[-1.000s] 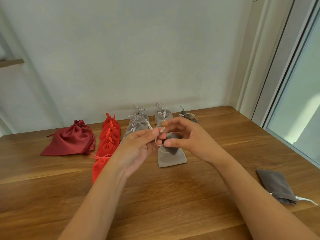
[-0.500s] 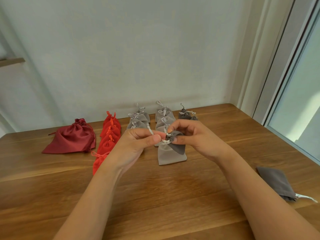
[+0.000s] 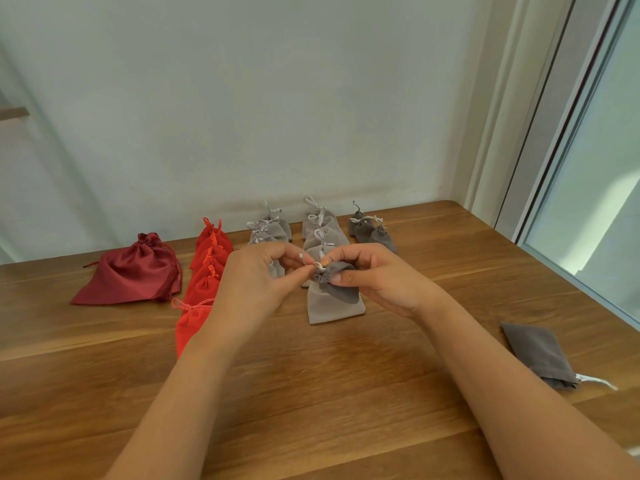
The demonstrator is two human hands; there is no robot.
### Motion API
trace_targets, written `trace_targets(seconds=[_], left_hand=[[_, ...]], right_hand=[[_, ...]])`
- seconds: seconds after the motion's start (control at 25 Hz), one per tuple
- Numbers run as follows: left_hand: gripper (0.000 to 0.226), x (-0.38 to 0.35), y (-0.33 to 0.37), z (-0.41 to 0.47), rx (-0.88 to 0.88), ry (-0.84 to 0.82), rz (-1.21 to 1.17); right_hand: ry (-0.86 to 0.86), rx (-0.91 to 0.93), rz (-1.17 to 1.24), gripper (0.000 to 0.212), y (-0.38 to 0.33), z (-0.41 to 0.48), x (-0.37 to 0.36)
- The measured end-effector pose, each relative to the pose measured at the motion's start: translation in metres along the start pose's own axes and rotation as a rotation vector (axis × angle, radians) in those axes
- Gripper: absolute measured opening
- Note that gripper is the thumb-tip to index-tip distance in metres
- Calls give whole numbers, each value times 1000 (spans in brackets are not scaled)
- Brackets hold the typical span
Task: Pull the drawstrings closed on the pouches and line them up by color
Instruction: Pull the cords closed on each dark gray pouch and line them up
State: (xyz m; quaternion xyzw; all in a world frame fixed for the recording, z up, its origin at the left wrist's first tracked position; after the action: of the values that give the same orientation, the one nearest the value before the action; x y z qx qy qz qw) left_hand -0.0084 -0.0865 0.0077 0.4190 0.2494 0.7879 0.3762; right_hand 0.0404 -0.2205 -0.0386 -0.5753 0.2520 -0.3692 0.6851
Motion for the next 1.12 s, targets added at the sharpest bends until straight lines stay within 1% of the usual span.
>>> trace_targets(seconds=[0.08,0.16,0.2,0.28,0.32,0.36,0.44,0.52,0.6,0.68,0.76,0.8,0.88,0.96,1.04,1.12], left_hand=[[28,2,2,-1,-80,105,109],[22,5,0,-2,-118,205,142],[16,7,0,-3,-146,244,146],[8,8,6,-5,-250,294,179],[9,8,10,-7,-303,308,196],[13,7,13,-7,-354,320,209],[16,4,16,-8,-434,340,230],[16,2,16,-8,-468,339,247],[15,-2,14,-8,-475,324,259],[13,-7,12,-6,-448,292,217],[9,-11,11,-5,-382,247,102],[9,-13,9,-4,-319,211,19],[15,-15,4,-2,-199,133,-146],[19,-13,5,-3,-211,116,-192],[14,-11,8,-5,-263,121,-177],[10,-12,10,-8,-286,170,-159]], right_hand=[[38,-4,-48,18,-1,0,2],[85,-28,-72,13,-3,-1,3],[110,-48,-73,19,-3,-2,2],[194,-79,-80,41,-2,-2,4],[250,-78,-78,47,-2,-2,5],[297,-65,-67,48,-2,-1,5],[360,-38,-1,39,-2,-1,5],[379,-33,113,28,-5,-3,1],[392,-34,197,21,-4,-5,-1],[410,-27,242,17,-4,-5,-1],[416,-17,316,19,-2,-4,0],[416,-21,374,21,-2,-3,-2],[406,-32,480,23,0,-2,-5],[392,-41,526,23,-1,-1,-9],[389,-49,556,22,0,-1,-11],[383,-54,613,23,-1,0,-13]])
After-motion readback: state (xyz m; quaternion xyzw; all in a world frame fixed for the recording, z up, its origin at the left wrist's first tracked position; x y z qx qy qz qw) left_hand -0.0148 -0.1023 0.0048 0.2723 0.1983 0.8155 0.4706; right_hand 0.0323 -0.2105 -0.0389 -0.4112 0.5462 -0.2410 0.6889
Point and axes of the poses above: each hand's wrist, its own z-axis towards the middle knuckle, its own x-axis out of the back of the hand, y = z × x, the point moved 7 cm from there along z, towards the middle knuckle, and after that the axes turned 5 degrees about y, right-handed, at the moved point
